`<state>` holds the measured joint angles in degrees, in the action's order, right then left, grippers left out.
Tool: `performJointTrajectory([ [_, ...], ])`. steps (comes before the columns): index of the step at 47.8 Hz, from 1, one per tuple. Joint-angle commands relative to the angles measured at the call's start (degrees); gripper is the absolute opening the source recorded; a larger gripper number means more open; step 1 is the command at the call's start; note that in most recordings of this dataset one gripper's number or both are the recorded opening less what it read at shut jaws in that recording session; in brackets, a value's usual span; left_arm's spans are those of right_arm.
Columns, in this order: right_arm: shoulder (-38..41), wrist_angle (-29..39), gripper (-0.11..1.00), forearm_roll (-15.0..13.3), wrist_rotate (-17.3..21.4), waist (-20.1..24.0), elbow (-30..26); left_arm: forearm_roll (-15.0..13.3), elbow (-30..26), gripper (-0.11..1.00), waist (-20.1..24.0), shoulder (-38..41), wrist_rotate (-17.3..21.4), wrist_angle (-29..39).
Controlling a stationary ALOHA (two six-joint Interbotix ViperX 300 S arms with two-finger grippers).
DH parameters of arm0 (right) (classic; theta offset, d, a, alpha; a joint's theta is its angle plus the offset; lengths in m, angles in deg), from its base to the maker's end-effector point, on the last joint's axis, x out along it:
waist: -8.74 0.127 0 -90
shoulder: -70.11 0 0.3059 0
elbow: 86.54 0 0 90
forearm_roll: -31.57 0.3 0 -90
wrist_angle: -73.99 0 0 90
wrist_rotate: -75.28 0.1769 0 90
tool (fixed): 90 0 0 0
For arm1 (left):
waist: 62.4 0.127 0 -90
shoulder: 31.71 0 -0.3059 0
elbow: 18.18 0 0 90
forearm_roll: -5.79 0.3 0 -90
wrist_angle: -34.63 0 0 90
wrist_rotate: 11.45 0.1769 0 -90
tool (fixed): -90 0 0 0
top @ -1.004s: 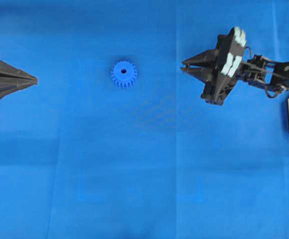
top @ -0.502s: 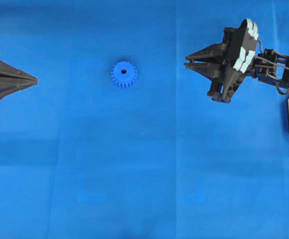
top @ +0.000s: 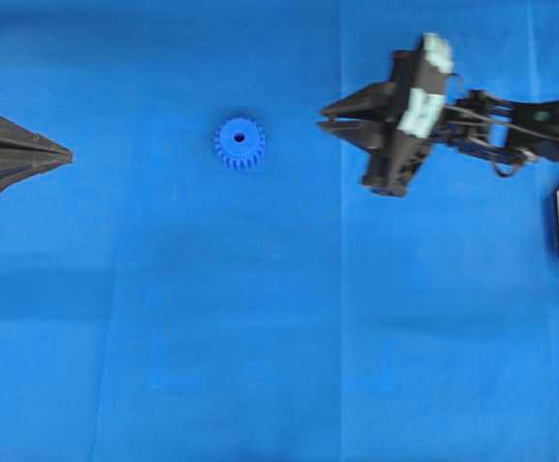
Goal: Insert the shaft placed at a random location into the center hole of the small gear at another random location.
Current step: 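Carry the shaft left over the blue gear with the right gripper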
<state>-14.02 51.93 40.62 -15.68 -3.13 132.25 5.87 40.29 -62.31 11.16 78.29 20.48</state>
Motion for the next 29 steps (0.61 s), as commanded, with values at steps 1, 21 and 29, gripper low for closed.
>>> performJointTrajectory([
  [1, 1.85, 1.32, 0.02, -0.18, -0.18, 0.18, -4.83, 0.09, -0.53, 0.00, 0.00, 0.26, -0.09, -0.26],
  [21, 10.55, 5.98, 0.02, -1.49, -0.26, 0.70, -18.90, 0.09, -0.62, 0.00, 0.09, 0.18, -0.18, -0.35],
  [29, 12.22, 6.24, 0.02, -1.76, -0.26, 0.79, -21.62, 0.09, -0.62, 0.00, 0.09, 0.18, -0.18, -0.35],
])
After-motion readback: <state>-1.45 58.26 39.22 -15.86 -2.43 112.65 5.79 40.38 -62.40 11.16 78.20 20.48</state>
